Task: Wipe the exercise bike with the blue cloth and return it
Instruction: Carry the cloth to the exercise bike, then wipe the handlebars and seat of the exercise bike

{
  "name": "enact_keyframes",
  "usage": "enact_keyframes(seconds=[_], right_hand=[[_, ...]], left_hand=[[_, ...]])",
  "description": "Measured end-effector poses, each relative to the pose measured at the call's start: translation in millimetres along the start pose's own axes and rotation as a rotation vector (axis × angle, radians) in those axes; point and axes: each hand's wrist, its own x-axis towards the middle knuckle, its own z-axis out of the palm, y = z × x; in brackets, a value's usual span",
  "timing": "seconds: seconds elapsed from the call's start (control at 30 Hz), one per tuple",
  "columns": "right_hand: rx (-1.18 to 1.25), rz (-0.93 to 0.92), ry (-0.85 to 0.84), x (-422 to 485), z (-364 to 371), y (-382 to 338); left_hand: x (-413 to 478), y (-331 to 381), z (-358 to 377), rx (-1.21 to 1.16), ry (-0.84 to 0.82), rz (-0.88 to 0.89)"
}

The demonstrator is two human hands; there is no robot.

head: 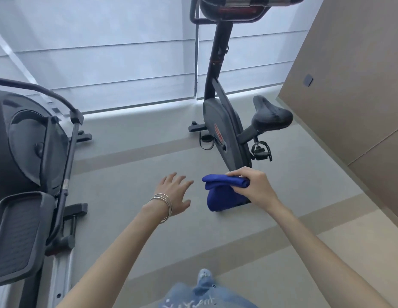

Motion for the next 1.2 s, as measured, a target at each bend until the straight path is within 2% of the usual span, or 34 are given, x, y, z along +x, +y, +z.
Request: enact_keyframes(seconds=[0.17,0.37,0.57,0.83,1.2], right_hand=[[0.076,-0.028,0.063,76,-30,0],[0.316,0.036,0.107,167,-49,-4],[0.326,-0.011,0.195,267,-59,-21],[0.264,-0.041,0.403,374,-84,-38],[0.157,-0.071,0.474,498,-148,-24]], left_hand=[[65,-18,-53,0.013,0.075,-0.005],[152,-49,-117,0.055,0.166,0.071],[235,-95,-184,0.089,0.244,0.152],[334,-145,-261,0.179,0.316,0.238],[459,-155,-316,0.202,0.381,0.267]])
